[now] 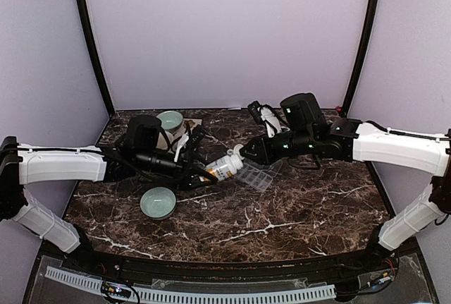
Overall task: Sort the pills into containers
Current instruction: Open the lid of the pill bottle.
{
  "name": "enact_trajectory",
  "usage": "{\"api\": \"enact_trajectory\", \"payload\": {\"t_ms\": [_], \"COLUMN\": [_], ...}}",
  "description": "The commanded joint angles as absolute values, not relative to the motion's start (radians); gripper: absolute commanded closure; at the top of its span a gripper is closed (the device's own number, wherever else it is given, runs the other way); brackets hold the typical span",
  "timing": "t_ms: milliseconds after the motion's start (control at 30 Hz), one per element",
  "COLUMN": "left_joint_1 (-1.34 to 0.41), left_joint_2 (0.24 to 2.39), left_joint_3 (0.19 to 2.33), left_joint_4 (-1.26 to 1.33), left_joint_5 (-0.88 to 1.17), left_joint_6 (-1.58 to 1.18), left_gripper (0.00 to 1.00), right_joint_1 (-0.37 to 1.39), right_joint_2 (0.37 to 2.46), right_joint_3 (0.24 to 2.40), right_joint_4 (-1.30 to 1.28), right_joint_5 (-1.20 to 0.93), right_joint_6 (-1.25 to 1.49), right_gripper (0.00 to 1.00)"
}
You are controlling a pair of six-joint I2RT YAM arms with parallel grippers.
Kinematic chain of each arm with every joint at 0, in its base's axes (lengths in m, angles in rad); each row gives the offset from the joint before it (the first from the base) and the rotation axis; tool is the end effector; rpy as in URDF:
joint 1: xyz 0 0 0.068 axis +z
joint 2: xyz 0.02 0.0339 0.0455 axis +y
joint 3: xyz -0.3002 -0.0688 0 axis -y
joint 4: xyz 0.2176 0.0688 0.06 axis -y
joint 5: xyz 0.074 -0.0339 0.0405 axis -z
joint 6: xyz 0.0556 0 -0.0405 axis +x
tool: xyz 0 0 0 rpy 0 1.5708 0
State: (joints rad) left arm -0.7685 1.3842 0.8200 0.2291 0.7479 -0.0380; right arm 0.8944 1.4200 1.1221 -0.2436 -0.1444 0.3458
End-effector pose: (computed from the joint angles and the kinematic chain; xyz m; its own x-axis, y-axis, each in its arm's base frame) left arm 0.1812 -0.2278 0.3051 -0.2732 0.2254 -0.9352 0.9616 0.0893 -0.2594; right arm 0.1885 0.2476 0.3373 -0.5913 -0.2008 -0.7811 -0.6893 0.6286 0.3602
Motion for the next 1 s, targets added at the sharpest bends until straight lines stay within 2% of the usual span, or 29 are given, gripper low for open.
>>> {"api": "enact_trajectory", "payload": {"t_ms": [0,967], "left_joint_1": [-0.783,-0.797], "left_joint_2": [1.398,1.535], "left_joint_3": [0.852,0.854], "left_joint_4": [0.210,0.369], "left_joint_5": [0.661,0.504], "left_joint_6": [0.026,0.111], "left_gripper": [0.92,0.93], "right_joint_1": [0.879,0.820], "right_joint_2": [1.434,1.531], "right_joint_3": [1.146,1.135], "right_joint_4": [-0.216,-0.223], "right_joint_5": [-0.129,-0.061], "right_joint_6": [0.332,0.328], "right_gripper": [0.72,0.71]}}
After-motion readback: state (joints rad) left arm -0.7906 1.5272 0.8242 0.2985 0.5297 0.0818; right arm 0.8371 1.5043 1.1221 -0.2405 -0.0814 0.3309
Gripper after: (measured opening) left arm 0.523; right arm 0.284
